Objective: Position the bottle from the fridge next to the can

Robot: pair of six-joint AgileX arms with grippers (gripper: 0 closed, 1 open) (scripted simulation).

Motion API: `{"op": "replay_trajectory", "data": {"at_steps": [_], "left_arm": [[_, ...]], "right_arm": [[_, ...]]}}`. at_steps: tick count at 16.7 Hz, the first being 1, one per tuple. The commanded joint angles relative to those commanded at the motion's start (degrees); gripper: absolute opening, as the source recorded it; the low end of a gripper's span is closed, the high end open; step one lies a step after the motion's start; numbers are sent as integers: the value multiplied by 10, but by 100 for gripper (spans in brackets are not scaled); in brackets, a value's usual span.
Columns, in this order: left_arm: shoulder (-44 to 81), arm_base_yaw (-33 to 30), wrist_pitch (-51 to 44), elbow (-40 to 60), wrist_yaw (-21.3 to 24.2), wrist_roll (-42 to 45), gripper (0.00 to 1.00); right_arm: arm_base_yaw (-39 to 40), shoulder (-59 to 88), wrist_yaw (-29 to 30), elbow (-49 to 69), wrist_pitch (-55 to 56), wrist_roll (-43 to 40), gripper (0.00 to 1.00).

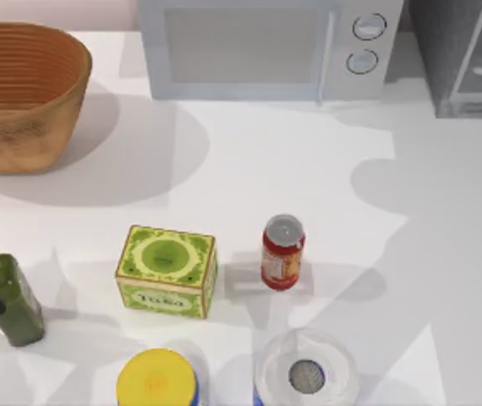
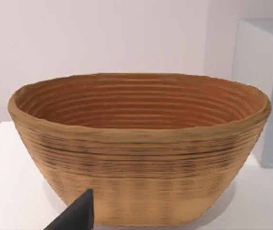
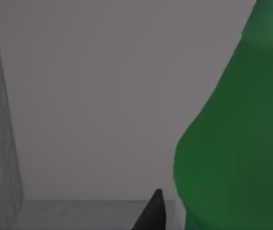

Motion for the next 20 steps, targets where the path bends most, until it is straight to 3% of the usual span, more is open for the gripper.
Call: {"op": "replay_trajectory", "data": {"at_steps": [5,14,20], "left_arm": [[0,0,0,0,0,0,100],[0,0,0,0,0,0,100],[0,0,0,0,0,0,100]], "right_arm": [[-6,-30,-5,-42,19,2,0],[-37,-205,-40,-339,122,2,0],[-39,-226,-45,-368,136,3,0]]}}
